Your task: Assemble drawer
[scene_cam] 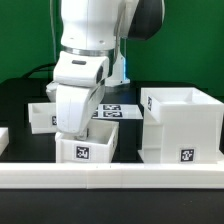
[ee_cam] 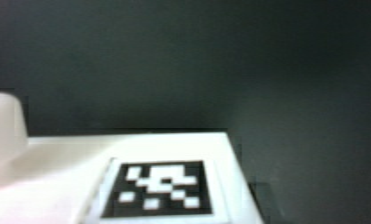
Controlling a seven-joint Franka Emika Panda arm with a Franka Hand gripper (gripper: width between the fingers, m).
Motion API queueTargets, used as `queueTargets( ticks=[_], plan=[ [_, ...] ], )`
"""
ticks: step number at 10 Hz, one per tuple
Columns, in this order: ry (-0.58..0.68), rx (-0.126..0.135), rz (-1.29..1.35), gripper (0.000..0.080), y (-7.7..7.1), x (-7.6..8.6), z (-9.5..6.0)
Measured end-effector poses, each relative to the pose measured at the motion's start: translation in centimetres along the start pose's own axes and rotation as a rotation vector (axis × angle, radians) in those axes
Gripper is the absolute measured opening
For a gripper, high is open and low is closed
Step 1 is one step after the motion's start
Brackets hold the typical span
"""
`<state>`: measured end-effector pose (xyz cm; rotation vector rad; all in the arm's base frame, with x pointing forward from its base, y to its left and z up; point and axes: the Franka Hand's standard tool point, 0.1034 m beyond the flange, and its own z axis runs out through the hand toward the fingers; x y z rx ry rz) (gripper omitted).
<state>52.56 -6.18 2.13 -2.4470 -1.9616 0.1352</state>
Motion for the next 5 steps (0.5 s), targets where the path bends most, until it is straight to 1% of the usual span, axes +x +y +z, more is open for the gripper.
queueTargets(
  ticks=[1, 2, 3, 4, 5],
  plan=[
    [-0.003, -0.003, -0.005, 0.0041, -0.1, 0.9, -0.1],
    [-0.001, -0.011, -0.016, 0.0041, -0.1, 1.8, -0.1],
    [0.0, -0.016, -0.029, 0.0041, -0.1, 2.4, -0.1],
    [0.007, -0.057, -0.035, 0.0041, 0.2, 2.5, -0.1],
    [0.007, -0.056, -0.03, 0.0041, 0.0, 2.4, 0.0]
  ],
)
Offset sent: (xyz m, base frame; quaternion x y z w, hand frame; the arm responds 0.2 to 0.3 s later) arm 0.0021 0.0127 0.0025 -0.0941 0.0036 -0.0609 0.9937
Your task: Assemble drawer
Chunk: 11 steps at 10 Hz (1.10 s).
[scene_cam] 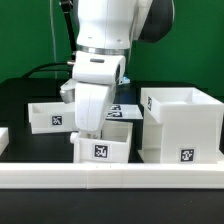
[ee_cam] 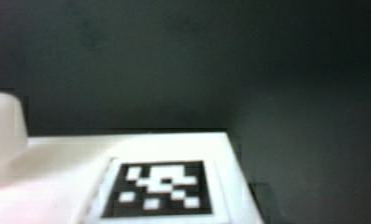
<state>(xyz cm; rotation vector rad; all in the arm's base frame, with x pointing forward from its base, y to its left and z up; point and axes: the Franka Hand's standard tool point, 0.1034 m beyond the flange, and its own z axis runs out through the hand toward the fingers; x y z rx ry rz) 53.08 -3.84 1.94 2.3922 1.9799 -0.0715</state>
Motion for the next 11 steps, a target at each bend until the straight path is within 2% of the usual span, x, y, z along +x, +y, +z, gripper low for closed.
queueTargets(
  ticks=[1, 3, 6, 8, 10, 11],
  plan=[
    [0.003, -0.017, 0.003, 0.0041, 0.1, 0.1, 0.0],
    [0.0, -0.016, -0.016, 0.0041, 0.0, 0.5, 0.1],
    [-0.001, -0.015, -0.056, 0.0041, -0.2, 2.2, 0.2],
    [-0.008, -0.005, -0.063, 0.0041, -0.3, 2.6, 0.2],
    [-0.01, 0.002, -0.058, 0.0041, -0.3, 2.4, 0.3],
    [-0.016, 0.025, -0.057, 0.0041, -0.5, 2.2, 0.4]
  ],
)
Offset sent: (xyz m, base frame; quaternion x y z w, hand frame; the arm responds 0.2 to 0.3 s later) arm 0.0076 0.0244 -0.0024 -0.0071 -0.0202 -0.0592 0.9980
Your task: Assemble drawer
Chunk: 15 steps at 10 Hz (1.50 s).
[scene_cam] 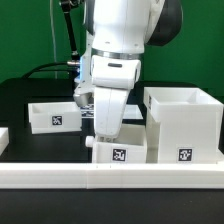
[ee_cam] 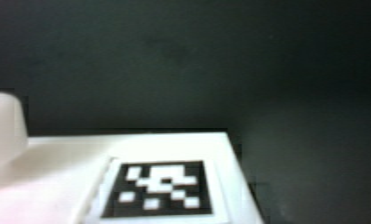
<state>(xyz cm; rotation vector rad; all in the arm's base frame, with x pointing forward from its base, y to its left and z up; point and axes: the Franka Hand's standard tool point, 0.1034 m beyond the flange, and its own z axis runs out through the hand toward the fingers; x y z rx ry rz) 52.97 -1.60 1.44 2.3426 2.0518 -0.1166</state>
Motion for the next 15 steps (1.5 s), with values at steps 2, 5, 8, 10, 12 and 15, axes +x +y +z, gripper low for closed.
queueTargets(
  ticks=[2, 5, 8, 10, 12, 15],
  plan=[
    [-0.001, 0.004, -0.003, 0.0041, -0.1, 0.1, 0.2],
    [-0.002, 0.009, 0.002, 0.0041, -0.2, -0.4, 0.3],
    [0.024, -0.006, -0.013, 0.0041, 0.1, -1.8, 0.4],
    [0.022, -0.022, -0.018, 0.0041, 0.2, -1.7, 0.4],
    [0.027, -0.056, -0.014, 0.0041, 0.3, -1.6, 0.5],
    [0.027, -0.051, -0.006, 0.0041, 0.2, -1.7, 0.6]
  ],
)
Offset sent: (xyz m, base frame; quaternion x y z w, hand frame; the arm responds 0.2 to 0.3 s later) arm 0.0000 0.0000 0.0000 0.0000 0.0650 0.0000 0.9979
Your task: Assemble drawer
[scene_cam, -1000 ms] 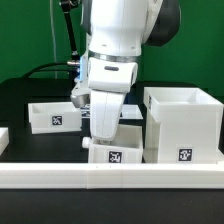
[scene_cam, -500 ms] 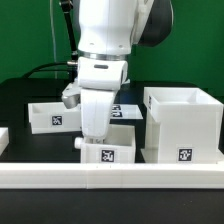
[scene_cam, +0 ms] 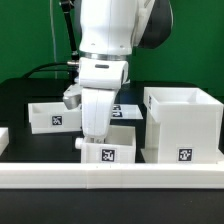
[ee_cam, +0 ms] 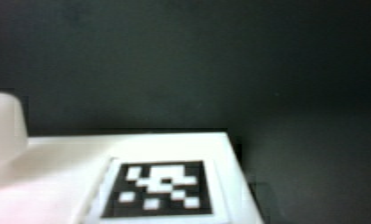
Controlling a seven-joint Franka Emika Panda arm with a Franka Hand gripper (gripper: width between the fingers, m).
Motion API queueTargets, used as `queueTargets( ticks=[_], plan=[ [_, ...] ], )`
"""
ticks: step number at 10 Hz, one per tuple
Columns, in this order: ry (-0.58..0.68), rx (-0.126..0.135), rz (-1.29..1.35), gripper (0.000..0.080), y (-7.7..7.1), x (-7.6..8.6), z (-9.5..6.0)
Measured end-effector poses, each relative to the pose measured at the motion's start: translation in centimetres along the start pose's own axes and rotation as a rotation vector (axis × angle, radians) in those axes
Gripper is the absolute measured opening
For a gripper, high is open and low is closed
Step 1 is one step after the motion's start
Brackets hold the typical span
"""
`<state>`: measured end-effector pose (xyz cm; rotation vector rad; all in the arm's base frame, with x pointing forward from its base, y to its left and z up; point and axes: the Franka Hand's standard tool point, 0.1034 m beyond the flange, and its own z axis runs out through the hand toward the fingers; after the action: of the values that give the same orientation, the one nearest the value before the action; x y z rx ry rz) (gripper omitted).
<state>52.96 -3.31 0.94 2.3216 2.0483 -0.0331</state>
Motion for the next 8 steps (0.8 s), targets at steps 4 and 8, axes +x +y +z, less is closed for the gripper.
queueTargets(
  ticks=[4, 8],
  plan=[
    [0.003, -0.006, -0.045, 0.0041, 0.0, 1.6, 0.0],
    [0.002, -0.003, -0.037, 0.0041, -0.1, 1.6, 0.1]
  ],
)
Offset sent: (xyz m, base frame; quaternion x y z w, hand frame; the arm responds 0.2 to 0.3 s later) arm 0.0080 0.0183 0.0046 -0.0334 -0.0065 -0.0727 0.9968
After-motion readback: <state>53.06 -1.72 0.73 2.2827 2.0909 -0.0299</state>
